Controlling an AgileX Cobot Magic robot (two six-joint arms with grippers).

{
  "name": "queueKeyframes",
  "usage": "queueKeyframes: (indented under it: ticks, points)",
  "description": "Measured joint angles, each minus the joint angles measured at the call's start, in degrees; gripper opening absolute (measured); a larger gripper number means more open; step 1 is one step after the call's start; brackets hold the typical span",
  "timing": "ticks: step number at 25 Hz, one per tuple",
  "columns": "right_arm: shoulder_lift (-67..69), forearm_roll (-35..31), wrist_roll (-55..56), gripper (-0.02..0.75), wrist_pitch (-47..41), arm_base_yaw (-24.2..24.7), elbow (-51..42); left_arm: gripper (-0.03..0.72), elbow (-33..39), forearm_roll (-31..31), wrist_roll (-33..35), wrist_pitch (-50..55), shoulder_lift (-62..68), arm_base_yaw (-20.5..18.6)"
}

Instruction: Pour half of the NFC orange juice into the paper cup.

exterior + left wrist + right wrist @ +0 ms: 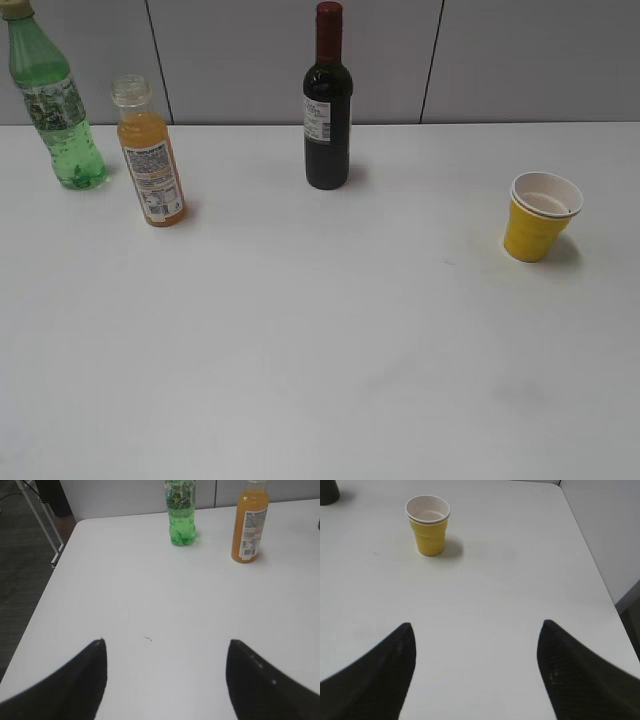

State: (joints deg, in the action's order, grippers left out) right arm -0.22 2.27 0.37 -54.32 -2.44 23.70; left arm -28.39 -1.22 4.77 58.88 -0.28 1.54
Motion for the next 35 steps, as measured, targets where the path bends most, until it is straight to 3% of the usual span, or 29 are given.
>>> queueKeyframes:
  ticks: [13, 20, 35]
  points:
    - [0.00, 0.16, 0.00, 0.576, 0.00, 0.00, 0.00, 0.563, 0.00, 0.00, 0.00, 0.00, 0.00, 0.00]
    - [1.43, 0.18, -0.92, 0.643, 2.28, 0.00, 0.76, 0.563, 0.00, 0.00, 0.00, 0.00, 0.00, 0.00]
    - [19.84, -4.53, -6.45, 0.601, 36.07, 0.00, -1.41, 0.563, -0.05, 0.00, 0.00, 0.00, 0.00, 0.00]
